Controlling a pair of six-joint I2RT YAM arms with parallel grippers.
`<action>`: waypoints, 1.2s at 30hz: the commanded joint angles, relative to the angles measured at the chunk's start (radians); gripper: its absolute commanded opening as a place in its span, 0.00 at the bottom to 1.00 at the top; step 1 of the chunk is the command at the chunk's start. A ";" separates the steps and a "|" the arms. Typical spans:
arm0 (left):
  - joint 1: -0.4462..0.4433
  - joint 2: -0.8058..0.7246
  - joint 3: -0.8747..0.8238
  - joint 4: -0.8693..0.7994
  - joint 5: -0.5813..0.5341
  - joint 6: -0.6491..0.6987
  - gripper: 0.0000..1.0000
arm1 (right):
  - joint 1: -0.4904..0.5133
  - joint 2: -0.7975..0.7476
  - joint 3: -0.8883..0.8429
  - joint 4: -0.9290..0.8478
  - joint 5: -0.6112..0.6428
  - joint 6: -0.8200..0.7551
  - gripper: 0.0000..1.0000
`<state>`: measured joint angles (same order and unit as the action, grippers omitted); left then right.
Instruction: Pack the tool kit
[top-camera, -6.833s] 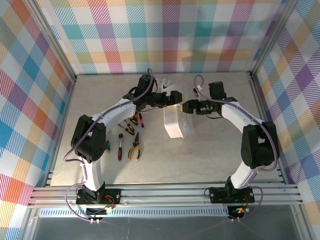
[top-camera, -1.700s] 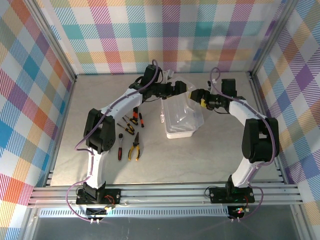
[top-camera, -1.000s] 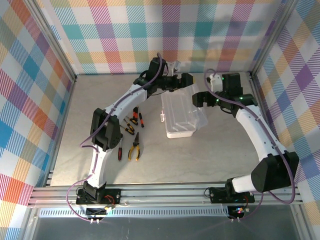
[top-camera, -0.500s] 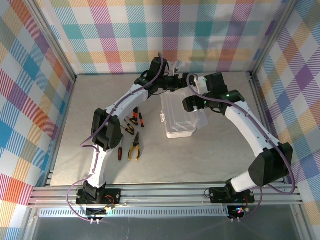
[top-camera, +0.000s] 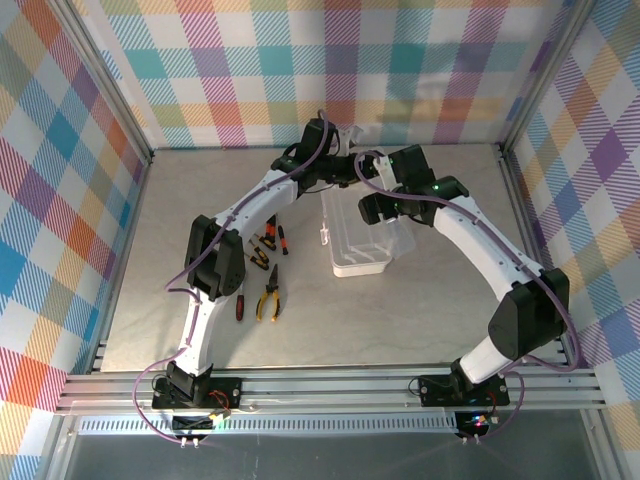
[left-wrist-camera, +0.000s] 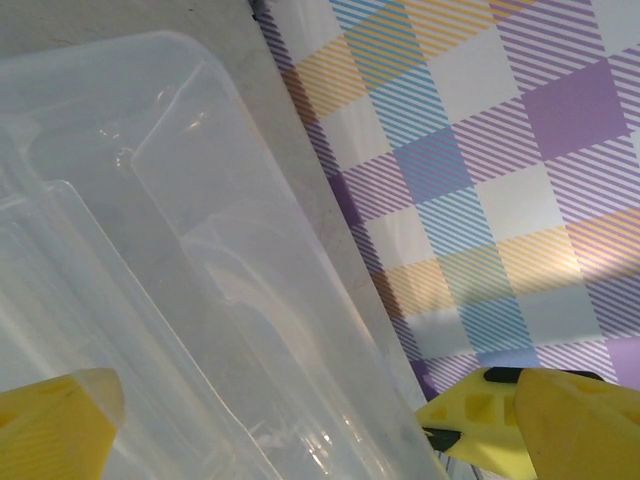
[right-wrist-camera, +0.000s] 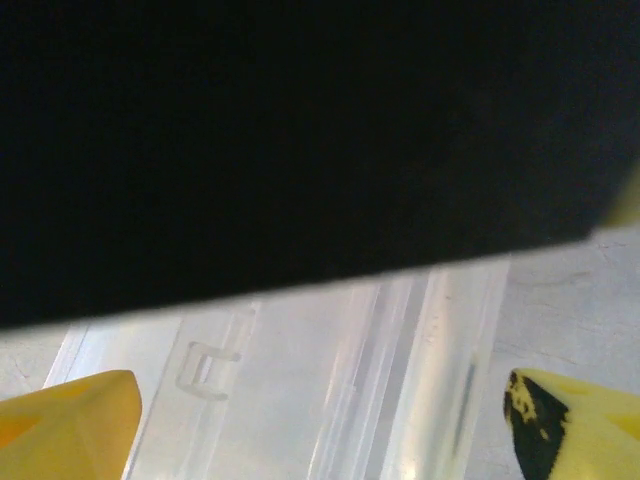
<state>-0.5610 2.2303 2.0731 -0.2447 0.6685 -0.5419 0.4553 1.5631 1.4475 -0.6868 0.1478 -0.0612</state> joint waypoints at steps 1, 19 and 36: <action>-0.009 -0.032 0.036 -0.018 0.016 0.035 1.00 | 0.008 0.025 0.014 -0.054 0.042 -0.006 0.87; 0.186 -0.318 -0.189 -0.294 -0.231 0.260 1.00 | 0.008 0.023 0.032 -0.066 0.033 0.023 0.73; 0.137 -0.312 -0.560 -0.287 -0.333 0.224 1.00 | 0.008 0.050 0.058 -0.071 0.004 0.040 0.72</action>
<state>-0.4034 1.9068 1.4754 -0.5407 0.3378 -0.3199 0.4587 1.5909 1.4830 -0.7280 0.1902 -0.0349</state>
